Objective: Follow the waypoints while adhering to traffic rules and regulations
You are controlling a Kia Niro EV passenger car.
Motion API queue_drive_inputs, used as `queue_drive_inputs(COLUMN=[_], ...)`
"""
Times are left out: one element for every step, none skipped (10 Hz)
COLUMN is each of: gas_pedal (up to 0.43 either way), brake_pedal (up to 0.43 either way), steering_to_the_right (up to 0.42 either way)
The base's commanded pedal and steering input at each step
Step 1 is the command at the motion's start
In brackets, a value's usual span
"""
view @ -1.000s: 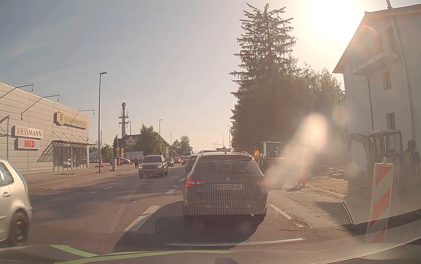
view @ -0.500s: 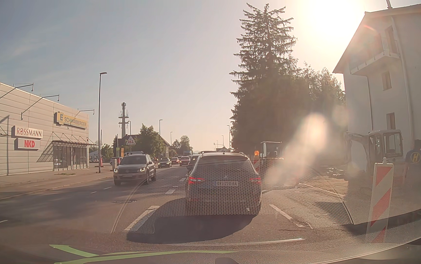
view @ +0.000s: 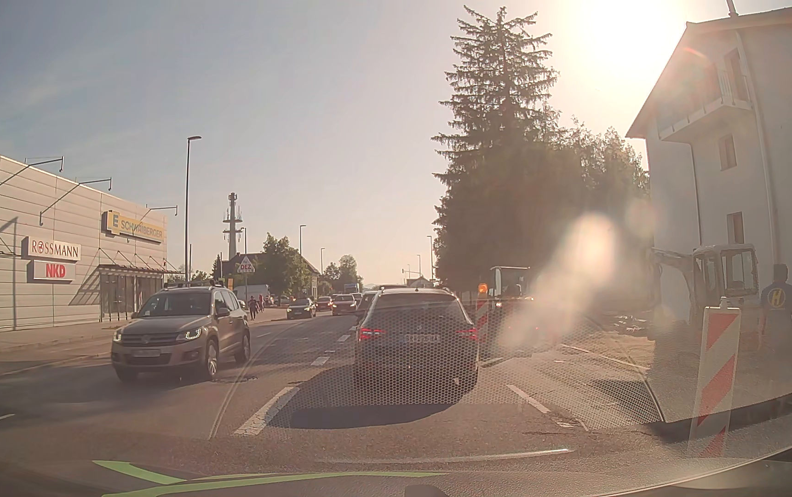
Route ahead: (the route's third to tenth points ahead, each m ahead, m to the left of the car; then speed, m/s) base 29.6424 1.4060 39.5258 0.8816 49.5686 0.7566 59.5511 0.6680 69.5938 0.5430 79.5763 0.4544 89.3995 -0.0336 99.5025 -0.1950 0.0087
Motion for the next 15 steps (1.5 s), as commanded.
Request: queue_drive_inputs(gas_pedal=[0.000,0.000,0.000,0.000,0.000,0.000,0.000,0.000,0.000,0.000,0.000,0.000,0.000,0.000,0.000], brake_pedal=[0.085,0.000,0.000,0.000,0.000,0.000,0.000,0.000,0.000,0.000,0.000,0.000,0.000,0.000,0.000], steering_to_the_right=[0.001,0.000,0.000,0.000,0.000,0.000,0.000,0.000,0.000,0.000,0.000,0.000,0.000,0.000,0.000])
